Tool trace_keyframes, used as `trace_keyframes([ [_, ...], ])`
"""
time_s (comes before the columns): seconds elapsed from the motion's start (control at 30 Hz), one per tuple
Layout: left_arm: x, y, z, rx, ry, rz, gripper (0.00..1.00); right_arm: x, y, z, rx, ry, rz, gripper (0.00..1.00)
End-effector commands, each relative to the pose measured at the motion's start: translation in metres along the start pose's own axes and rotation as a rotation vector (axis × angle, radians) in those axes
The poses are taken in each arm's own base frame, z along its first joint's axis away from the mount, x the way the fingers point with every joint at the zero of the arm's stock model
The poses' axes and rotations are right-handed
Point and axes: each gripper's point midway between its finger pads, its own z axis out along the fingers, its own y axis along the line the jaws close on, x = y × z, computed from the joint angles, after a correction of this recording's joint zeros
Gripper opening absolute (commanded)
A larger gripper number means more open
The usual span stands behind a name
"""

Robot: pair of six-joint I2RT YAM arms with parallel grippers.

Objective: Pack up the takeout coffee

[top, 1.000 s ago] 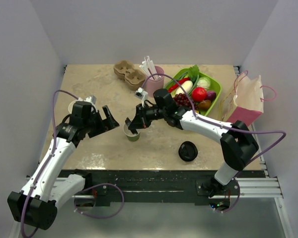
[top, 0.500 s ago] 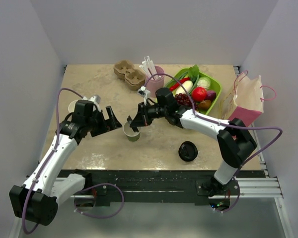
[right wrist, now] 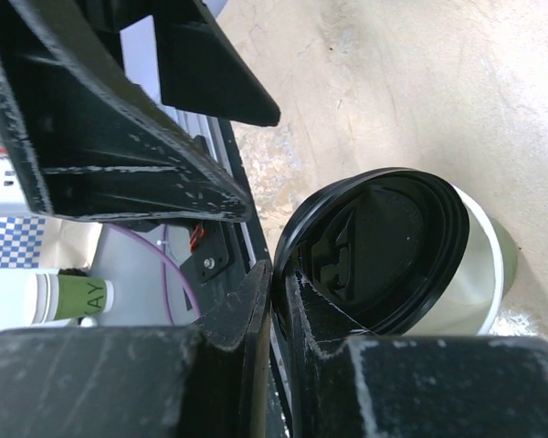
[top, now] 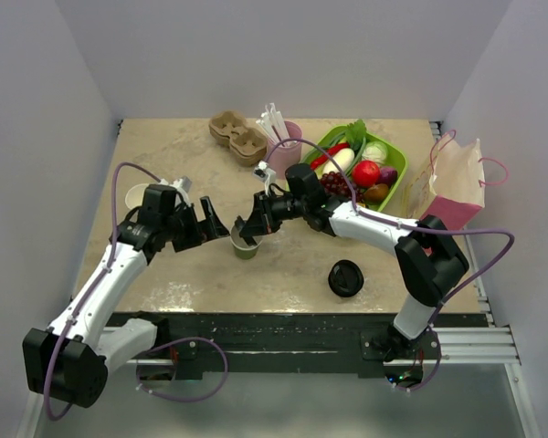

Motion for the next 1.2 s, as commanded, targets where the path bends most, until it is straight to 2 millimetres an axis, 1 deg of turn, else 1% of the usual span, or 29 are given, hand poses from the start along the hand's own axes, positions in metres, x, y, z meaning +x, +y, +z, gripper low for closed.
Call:
trace_keyframes([
  [0.0, -0.008, -0.006, 0.004, 0.036, -0.028, 0.007, 1.00, -0.011, 0.024, -0.007, -0.087, -0.029, -0.021, 0.14],
  [0.07, -0.008, -0.005, 0.005, 0.035, -0.027, 0.003, 1.00, -0.011, 0.026, -0.008, -0.099, -0.028, -0.022, 0.15],
  [0.2, -0.007, -0.001, 0.009, 0.022, -0.021, 0.001, 1.00, -0.011, 0.024, -0.008, -0.089, -0.024, -0.016, 0.16],
  [0.37, -0.004, 0.000, 0.014, 0.018, -0.004, -0.004, 1.00, -0.007, 0.017, -0.007, -0.067, -0.016, -0.002, 0.18],
  [0.43, -0.004, 0.001, 0.016, 0.017, 0.000, -0.005, 1.00, -0.008, 0.018, -0.008, -0.066, -0.021, -0.004, 0.22],
  [0.47, -0.004, 0.000, 0.016, 0.021, 0.003, -0.005, 1.00, -0.009, 0.016, -0.008, -0.057, -0.023, -0.004, 0.26],
  [0.53, -0.004, 0.000, 0.016, 0.023, 0.002, -0.006, 1.00, -0.012, 0.016, -0.010, -0.042, -0.031, -0.013, 0.28],
  [0.7, -0.003, -0.002, 0.017, 0.037, 0.006, -0.010, 1.00, -0.012, 0.006, -0.011, 0.021, -0.026, -0.021, 0.31],
  [0.83, -0.005, -0.008, 0.017, 0.065, 0.008, -0.006, 1.00, -0.013, 0.007, -0.015, 0.038, -0.031, -0.032, 0.39],
  [0.97, -0.005, -0.013, 0.019, 0.092, 0.012, -0.006, 1.00, -0.019, 0.013, -0.020, 0.044, -0.046, -0.047, 0.47],
  [1.0, -0.006, -0.014, 0.019, 0.095, 0.009, -0.003, 1.00, -0.020, 0.017, -0.021, 0.036, -0.048, -0.051, 0.47],
  [1.1, -0.006, -0.014, 0.021, 0.099, 0.015, -0.003, 1.00, -0.022, 0.019, -0.023, 0.031, -0.051, -0.059, 0.48],
  [1.17, -0.005, -0.013, 0.023, 0.099, 0.020, -0.003, 1.00, -0.018, 0.015, -0.022, 0.045, -0.035, -0.077, 0.50],
])
